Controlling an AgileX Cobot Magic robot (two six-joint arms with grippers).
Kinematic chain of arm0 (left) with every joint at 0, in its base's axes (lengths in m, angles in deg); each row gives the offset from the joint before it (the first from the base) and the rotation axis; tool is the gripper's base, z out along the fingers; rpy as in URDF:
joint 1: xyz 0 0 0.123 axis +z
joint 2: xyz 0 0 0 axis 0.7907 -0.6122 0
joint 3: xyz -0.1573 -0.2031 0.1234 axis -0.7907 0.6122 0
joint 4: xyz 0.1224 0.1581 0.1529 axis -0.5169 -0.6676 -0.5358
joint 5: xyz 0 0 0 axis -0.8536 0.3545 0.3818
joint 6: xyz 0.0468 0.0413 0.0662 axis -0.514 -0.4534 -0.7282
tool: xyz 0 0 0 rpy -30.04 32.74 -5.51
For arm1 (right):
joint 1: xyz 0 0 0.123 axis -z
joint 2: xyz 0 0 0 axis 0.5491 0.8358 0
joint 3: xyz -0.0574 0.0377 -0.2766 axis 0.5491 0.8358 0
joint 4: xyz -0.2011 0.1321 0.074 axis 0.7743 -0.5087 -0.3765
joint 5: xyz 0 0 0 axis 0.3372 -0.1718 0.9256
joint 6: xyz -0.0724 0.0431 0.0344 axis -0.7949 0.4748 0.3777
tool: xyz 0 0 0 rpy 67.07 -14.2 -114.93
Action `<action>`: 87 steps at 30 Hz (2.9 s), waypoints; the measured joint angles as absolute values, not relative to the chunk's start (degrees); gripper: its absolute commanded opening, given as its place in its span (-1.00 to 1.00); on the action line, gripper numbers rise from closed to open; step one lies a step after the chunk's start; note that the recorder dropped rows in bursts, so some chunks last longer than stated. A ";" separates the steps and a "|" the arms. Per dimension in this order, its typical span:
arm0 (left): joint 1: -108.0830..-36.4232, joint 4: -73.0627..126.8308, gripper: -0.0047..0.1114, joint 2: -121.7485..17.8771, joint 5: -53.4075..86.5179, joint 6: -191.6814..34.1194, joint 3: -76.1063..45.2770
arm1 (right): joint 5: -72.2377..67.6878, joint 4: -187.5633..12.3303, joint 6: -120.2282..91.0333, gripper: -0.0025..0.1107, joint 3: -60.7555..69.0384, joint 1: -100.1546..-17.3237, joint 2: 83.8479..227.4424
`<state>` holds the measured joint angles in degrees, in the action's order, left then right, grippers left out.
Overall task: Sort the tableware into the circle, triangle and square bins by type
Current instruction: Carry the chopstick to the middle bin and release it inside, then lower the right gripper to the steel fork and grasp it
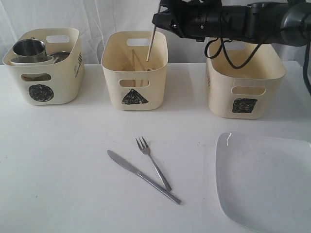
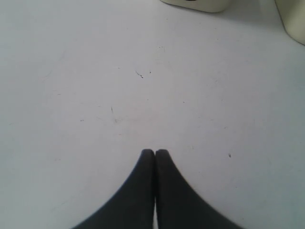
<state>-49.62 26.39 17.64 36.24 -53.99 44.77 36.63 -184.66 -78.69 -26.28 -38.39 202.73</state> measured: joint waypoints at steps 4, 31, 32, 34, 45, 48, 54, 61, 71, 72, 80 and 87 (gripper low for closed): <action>-49.62 26.39 -0.92 17.64 36.24 -53.99 44.77 | 33.06 -186.45 -84.63 -0.96 -28.47 -38.39 205.15; -49.62 26.39 -0.92 17.64 36.24 -53.99 44.77 | 44.50 -136.55 -55.34 -0.96 -45.56 -40.12 211.54; -49.62 26.39 -0.92 17.64 36.24 -53.99 44.77 | 46.29 -131.95 -51.37 -0.96 -45.56 -40.26 210.53; -49.62 26.39 -0.92 17.64 36.24 -53.99 44.77 | 49.57 -125.04 -45.06 -0.96 -45.41 -40.81 208.57; -49.62 26.39 -0.92 17.64 36.24 -53.99 44.77 | 56.24 -102.77 -24.06 -0.96 -19.34 -57.14 197.16; -49.62 26.39 -0.92 17.64 36.24 -53.99 44.77 | 54.20 -101.10 -23.46 -0.96 -14.19 -62.74 196.93; -49.62 26.39 -0.92 17.64 36.24 -53.99 44.77 | 49.90 -97.64 -21.70 -0.82 -12.69 -65.09 196.93; -49.62 26.39 -0.92 17.64 36.24 -53.99 44.77 | 48.02 -96.79 -21.49 -0.25 -12.69 -65.09 199.03; -49.89 26.39 -0.92 17.64 36.24 -53.99 44.77 | 43.57 -91.58 -14.55 -0.22 -12.69 -65.09 201.87; -50.15 26.39 -0.92 17.64 36.24 -53.99 44.77 | 43.28 -91.44 -14.35 -0.22 -12.69 -65.09 202.17; -50.36 26.39 -0.92 17.64 36.24 -53.99 44.77 | 43.02 -90.15 -13.58 -0.68 -12.69 -65.09 204.22; -50.36 26.39 -0.92 17.64 36.24 -53.99 44.77 | 43.15 -90.25 -10.18 -0.96 -12.93 -65.09 204.34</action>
